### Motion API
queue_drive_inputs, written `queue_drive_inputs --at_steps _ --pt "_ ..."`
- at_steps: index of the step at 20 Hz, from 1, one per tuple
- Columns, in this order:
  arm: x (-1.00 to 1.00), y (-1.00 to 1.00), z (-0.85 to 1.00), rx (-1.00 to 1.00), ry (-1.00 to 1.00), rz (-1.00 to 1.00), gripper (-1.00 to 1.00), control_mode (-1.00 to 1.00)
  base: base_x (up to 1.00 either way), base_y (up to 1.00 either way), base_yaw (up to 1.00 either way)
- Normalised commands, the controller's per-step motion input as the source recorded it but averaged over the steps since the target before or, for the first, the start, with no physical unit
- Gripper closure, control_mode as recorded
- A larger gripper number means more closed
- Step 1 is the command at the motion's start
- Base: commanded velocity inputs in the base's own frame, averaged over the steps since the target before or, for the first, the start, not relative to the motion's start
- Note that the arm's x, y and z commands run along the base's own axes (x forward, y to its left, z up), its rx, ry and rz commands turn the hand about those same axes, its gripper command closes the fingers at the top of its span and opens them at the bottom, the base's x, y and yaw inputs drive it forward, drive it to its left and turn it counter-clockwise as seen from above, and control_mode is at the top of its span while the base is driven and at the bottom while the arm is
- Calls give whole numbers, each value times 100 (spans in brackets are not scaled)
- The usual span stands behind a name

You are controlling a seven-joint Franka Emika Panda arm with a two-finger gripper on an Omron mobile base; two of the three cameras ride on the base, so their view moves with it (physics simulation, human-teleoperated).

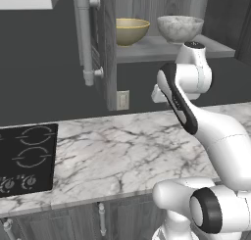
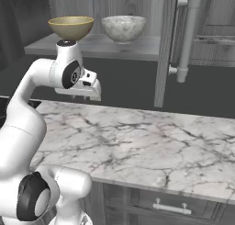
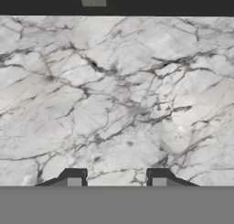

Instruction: Pick up the bowls from the cabinet and place each bowl in front of a stool on the dining counter.

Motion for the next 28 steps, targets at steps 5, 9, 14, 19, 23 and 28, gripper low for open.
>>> queue_drive_inputs --at_steps 5,9,14,19,23,28 --pt "-5 3 2 0 -6 0 -100 -100 0 0 0" --pt "-17 1 17 0 -9 -1 -100 -100 0 0 0" --pt "-6 14 30 1 -14 -5 -100 -100 0 0 0" --pt "0 5 38 7 -7 -6 -100 -100 0 0 0" --pt "0 9 59 3 -2 -10 -100 -100 0 0 0" --pt "0 6 52 2 -3 -9 -100 -100 0 0 0"
